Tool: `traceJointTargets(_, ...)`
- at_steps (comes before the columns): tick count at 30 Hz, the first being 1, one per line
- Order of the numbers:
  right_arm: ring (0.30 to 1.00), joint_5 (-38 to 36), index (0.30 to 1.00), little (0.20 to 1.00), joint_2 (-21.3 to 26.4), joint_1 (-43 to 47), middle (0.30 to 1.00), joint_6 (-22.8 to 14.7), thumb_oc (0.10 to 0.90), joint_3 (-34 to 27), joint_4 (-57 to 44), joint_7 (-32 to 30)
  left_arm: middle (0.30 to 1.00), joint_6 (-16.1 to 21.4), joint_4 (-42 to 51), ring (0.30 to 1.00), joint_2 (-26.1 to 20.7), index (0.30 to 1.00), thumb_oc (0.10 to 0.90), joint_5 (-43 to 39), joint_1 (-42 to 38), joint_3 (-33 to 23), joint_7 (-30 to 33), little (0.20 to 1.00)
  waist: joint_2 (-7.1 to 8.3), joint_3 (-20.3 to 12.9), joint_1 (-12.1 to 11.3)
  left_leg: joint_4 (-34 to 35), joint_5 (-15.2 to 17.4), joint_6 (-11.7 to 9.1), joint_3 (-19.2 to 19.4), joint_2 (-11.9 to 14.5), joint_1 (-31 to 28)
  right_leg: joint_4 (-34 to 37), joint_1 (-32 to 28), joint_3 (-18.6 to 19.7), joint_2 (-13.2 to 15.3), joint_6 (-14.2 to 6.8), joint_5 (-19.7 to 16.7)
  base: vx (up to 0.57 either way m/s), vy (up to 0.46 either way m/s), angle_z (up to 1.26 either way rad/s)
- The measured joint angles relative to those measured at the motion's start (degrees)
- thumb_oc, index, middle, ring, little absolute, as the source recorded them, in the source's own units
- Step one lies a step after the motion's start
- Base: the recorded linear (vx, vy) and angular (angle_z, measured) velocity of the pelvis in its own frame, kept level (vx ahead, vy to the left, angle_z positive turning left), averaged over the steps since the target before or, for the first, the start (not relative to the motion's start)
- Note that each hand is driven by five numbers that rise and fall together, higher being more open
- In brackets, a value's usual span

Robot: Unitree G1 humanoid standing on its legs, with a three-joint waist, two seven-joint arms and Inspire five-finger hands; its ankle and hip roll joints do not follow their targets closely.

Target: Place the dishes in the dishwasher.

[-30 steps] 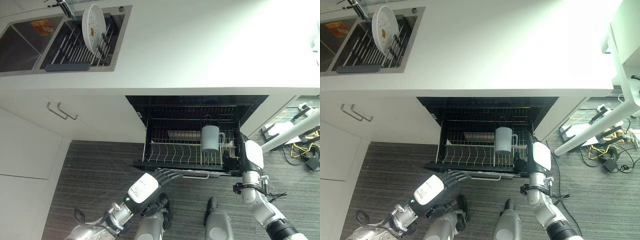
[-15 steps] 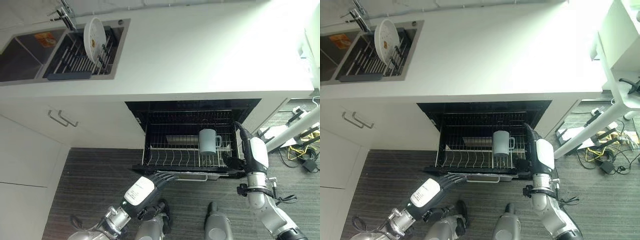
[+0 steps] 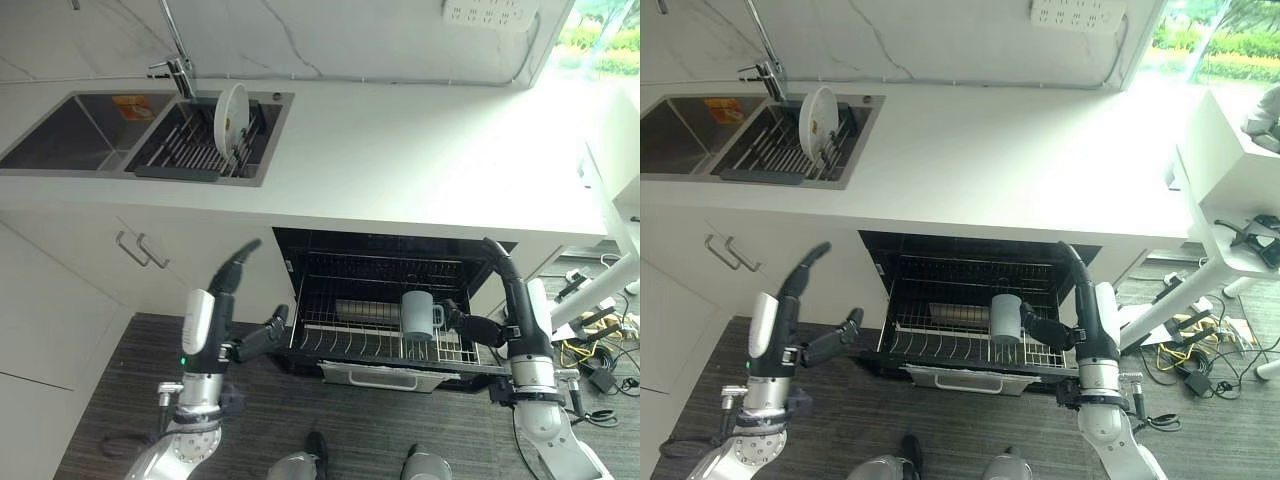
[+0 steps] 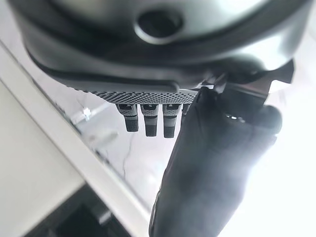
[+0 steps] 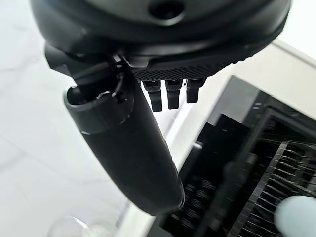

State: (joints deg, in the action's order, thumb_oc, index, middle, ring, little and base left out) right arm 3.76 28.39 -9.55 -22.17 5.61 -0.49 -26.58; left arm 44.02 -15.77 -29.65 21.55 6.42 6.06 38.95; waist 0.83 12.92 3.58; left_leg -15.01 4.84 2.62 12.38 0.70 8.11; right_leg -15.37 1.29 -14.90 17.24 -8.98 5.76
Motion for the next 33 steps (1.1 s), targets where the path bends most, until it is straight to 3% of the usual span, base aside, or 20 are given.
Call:
traceJointTargets(3,0.900,-1.9,0.900,0.900,-1.8,-0.1,0.900,-1.0,0.800,-2.1,-3.5,-0.3,0.900,-1.8,-0.2,0.900,1.3,0.900,0.800,-1.3,0.9,-2.3,0.4,0.900,-0.12,-0.1,-0.2,-5.7,3.7,1.2,-0.5,0.0,2.1,-0.1,-0.9,0.0,0.2,-0.9,-0.6,0.08,0.159,0.15)
traceJointTargets(5,0.900,-3.4,0.900,0.900,-2.3,0.0,0.900,-2.2,0.800,-3.2,-3.8,0.4,0.900,-4.0,-1.5,0.900,2.0,0.900,0.800,-3.2,1.5,-4.5,0.6,0.900,-0.43,-0.3,0.9,-7.2,5.1,1.6,-2.0,0.3,2.5,-2.3,-0.7,0.2,-0.1,0.6,-2.1,0.12,0.074,0.28)
traceJointTargets(6,0.900,-5.5,0.900,0.900,-2.7,-0.2,0.900,-2.6,0.800,-3.5,-3.7,1.3,0.900,-7.3,-4.0,0.900,2.1,0.900,0.800,-6.1,1.8,-6.8,0.7,0.900,-0.47,-0.6,1.2,-5.9,4.5,2.6,-3.6,0.7,0.7,-6.8,1.3,2.0,-2.2,0.5,-0.1,0.09,0.015,0.31)
traceJointTargets(7,0.900,-7.2,0.900,0.900,-2.9,-0.6,0.900,-3.0,0.800,-3.6,-3.6,2.2,0.900,-9.2,-5.2,0.900,2.4,0.900,0.800,-8.6,1.8,-7.7,0.6,0.900,-0.60,-1.1,1.2,-4.3,3.8,2.4,-4.4,1.0,0.2,-7.2,2.1,3.9,-6.5,0.8,2.3,0.09,-0.008,0.33)
traceJointTargets(9,0.900,-10.1,0.900,0.900,-3.2,-1.2,0.900,-4.7,0.800,-3.6,-3.1,4.7,0.900,-13.4,-8.2,0.900,4.1,0.900,0.800,-13.5,1.4,-9.7,0.1,0.900,-0.13,-1.5,1.3,-0.3,1.4,1.8,-5.3,0.7,-1.4,-6.9,3.7,4.9,-14.4,3.8,5.5,0.06,-0.031,0.32)
traceJointTargets(10,0.900,-11.4,0.900,0.900,-3.2,-1.2,0.900,-5.7,0.800,-3.7,-3.0,6.1,0.900,-15.6,-9.2,0.900,4.3,0.900,0.800,-15.7,2.0,-9.9,-1.2,0.900,1.08,-2.3,0.8,0.5,1.2,1.8,-4.9,-0.4,-1.5,-6.3,4.6,3.5,-15.8,5.0,5.9,0.08,-0.074,0.29)
traceJointTargets(11,0.900,-12.0,0.900,0.900,-3.1,-1.3,0.900,-7.4,0.800,-4.7,-3.0,8.1,0.900,-18.7,-12.8,0.900,6.0,0.900,0.800,-18.5,2.6,-9.5,-4.2,0.900,1.43,-3.0,1.2,0.6,1.3,1.9,-5.5,-2.5,-1.4,-4.3,5.0,3.4,-16.1,10.1,5.5,0.06,-0.069,0.24)
traceJointTargets(13,0.900,-14.3,0.900,0.900,-2.3,-1.9,0.900,-7.9,0.800,-5.7,-1.9,10.2,0.900,-21.4,-19.4,0.900,9.5,0.900,0.800,-20.8,3.2,-6.6,-8.8,0.900,-0.65,-4.0,1.6,2.2,0.5,1.5,-6.3,-3.1,-1.8,-2.1,3.0,2.8,-16.1,10.7,4.2,0.08,-0.083,0.33)
traceJointTargets(15,0.900,-16.6,0.900,0.900,-1.8,-1.9,0.900,-8.3,0.800,-6.4,0.0,11.7,0.900,-23.0,-22.9,0.900,11.1,0.900,0.800,-21.5,5.3,-4.0,-12.0,0.900,-0.43,-4.0,1.3,3.8,-0.6,-0.1,-4.7,-3.3,-2.9,-1.9,2.2,1.6,-15.7,10.8,5.0,0.12,-0.093,0.25)
traceJointTargets(16,0.900,-17.8,0.900,0.900,-1.6,-1.9,0.900,-9.6,0.800,-6.4,1.3,12.1,0.900,-22.1,-24.6,0.900,11.0,0.900,0.800,-22.6,5.5,-2.7,-13.4,0.900,0.74,-3.6,0.8,3.1,-1.7,-2.7,-4.7,-4.2,-2.9,-2.6,2.5,2.1,-15.1,11.4,6.0,0.03,0.010,0.25)
traceJointTargets(17,0.900,-18.7,0.900,0.900,-1.4,-1.6,0.900,-10.4,0.800,-6.6,2.8,12.4,0.900,-21.4,-29.0,0.900,12.2,0.900,0.800,-23.2,4.3,-3.0,-15.3,0.900,2.70,-2.7,1.0,-4.2,-3.0,-4.6,-3.9,-5.0,0.6,-4.1,3.7,3.4,-13.4,12.5,7.2,0.05,0.071,0.31)
traceJointTargets(18,0.900,-20.1,0.900,0.900,-0.9,-1.5,0.900,-10.7,0.800,-7.2,3.6,12.5,0.900,-22.5,-33.2,0.900,14.1,0.900,0.800,-23.6,3.0,-3.5,-16.9,0.900,3.20,-2.1,1.1,-13.3,-3.9,-6.5,-3.8,-4.6,5.6,-4.6,3.7,3.4,-12.5,12.8,7.1,0.13,0.185,0.17)
traceJointTargets(19,0.900,-20.9,0.900,0.900,-0.8,-1.3,0.900,-10.7,0.800,-7.3,4.0,12.5,0.900,-23.4,-35.0,0.900,15.0,0.900,0.800,-23.6,3.1,-3.6,-17.3,0.900,3.19,-1.9,0.3,-16.3,-2.7,-5.3,-3.7,-4.0,7.2,-4.5,3.7,3.6,-12.5,12.9,6.9,0.25,0.340,-0.15)
traceJointTargets(20,0.900,-23.1,0.900,0.900,-0.8,-0.8,0.900,-10.7,0.800,-7.3,3.5,13.1,0.900,-24.9,-40.4,0.900,16.7,0.900,0.800,-24.6,3.9,-3.5,-19.2,0.900,2.95,-1.9,0.9,-15.9,0.3,-4.2,-3.7,-0.3,7.9,-3.8,2.9,4.3,-13.1,11.2,6.9,0.30,0.474,-0.33)
traceJointTargets(22,0.900,-23.6,0.900,0.900,-0.9,-0.6,0.900,-10.7,0.800,-8.0,1.8,13.3,0.900,-26.5,-45.2,0.900,17.7,0.900,0.800,-26.2,3.6,-3.6,-21.0,0.900,2.54,-1.8,1.5,-7.9,0.7,-4.3,-4.3,3.3,5.6,-3.9,2.4,6.0,-13.6,10.8,7.1,0.23,0.405,-0.30)
traceJointTargets(25,0.900,-24.2,0.900,0.900,-0.5,2.0,0.900,-10.3,0.800,-9.6,-0.4,12.7,0.900,-28.2,-50.0,0.900,17.8,0.900,0.800,-28.0,2.1,-3.4,-23.9,0.900,0.34,-0.1,2.6,-1.1,-0.2,-6.1,-12.1,8.0,4.4,-3.8,2.6,8.7,-14.7,9.5,7.0,0.24,0.389,-0.45)
traceJointTargets(28,0.900,-24.2,0.900,0.900,1.8,2.2,0.900,-8.6,0.800,-11.3,-2.1,11.0,0.900,-29.9,-56.0,0.900,17.8,0.900,0.800,-27.9,-0.9,-2.2,-28.3,0.900,-2.37,0.0,3.4,-1.2,-0.7,-7.0,-10.6,12.0,5.2,-4.4,1.8,10.3,-13.6,7.5,7.8,0.28,0.454,-0.34)
traceJointTargets(31,0.900,-24.9,0.900,0.900,1.8,0.4,0.900,-7.2,0.800,-15.0,-3.7,8.4,0.900,-31.1,-55.5,0.900,17.0,0.900,0.800,-24.9,-0.8,0.9,-28.4,0.900,-4.02,-0.5,5.9,-0.4,-0.9,-6.5,-4.8,10.7,4.2,-3.2,-0.5,9.5,-10.6,4.4,8.6,0.20,0.340,0.07)
traceJointTargets(32,0.900,-25.8,0.900,0.900,0.1,-0.1,0.900,-7.1,0.800,-15.7,-4.0,7.3,0.900,-31.5,-54.3,0.900,16.4,0.900,0.800,-24.6,-1.4,1.6,-28.1,0.900,-2.24,-0.4,6.4,-1.9,-1.6,-5.7,-4.5,6.5,3.7,-2.2,-0.9,11.1,-7.1,1.8,8.3,0.28,0.438,-0.27)
traceJointTargets(33,0.900,-25.9,0.900,0.900,-1.2,-0.3,0.900,-7.1,0.800,-15.7,-4.3,7.4,0.900,-32.0,-54.2,0.900,15.5,0.900,0.800,-24.3,-1.9,2.3,-28.2,0.900,-2.06,-0.5,6.7,-2.7,-0.7,-5.0,-3.7,5.2,3.7,-2.1,-1.7,11.2,-5.6,1.3,7.6,0.20,0.307,-0.21)
